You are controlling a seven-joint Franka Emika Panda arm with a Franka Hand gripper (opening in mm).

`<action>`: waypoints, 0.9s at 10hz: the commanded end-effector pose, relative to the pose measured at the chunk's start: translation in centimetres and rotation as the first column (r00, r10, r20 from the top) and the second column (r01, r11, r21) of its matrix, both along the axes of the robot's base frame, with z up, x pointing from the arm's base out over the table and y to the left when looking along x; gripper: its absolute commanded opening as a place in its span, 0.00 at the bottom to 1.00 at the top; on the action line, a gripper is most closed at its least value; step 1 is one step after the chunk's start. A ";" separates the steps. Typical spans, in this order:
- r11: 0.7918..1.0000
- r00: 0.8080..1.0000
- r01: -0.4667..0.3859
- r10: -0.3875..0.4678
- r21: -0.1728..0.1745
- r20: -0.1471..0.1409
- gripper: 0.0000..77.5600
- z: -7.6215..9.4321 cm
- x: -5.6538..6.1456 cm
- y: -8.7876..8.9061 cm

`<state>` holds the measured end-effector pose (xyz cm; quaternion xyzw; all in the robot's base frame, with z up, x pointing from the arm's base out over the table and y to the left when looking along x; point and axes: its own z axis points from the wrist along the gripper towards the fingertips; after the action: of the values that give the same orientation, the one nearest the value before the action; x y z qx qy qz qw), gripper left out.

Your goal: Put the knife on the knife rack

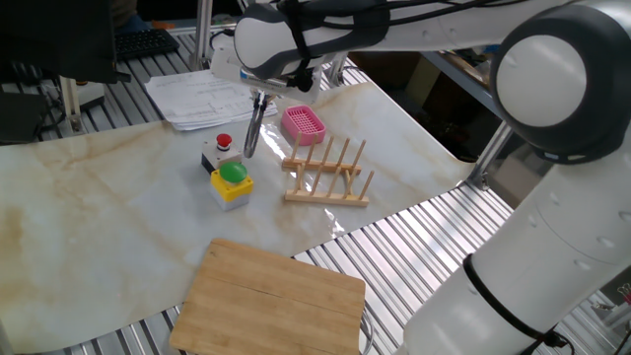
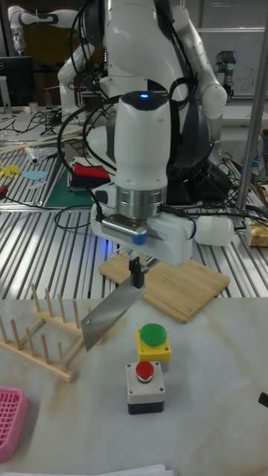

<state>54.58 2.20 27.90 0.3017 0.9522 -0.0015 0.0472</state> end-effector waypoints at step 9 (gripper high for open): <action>0.995 0.996 0.088 -0.088 -0.035 0.001 0.03 0.3 0.0 -0.1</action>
<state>54.56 2.19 27.87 0.3577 0.9321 -0.0191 0.0539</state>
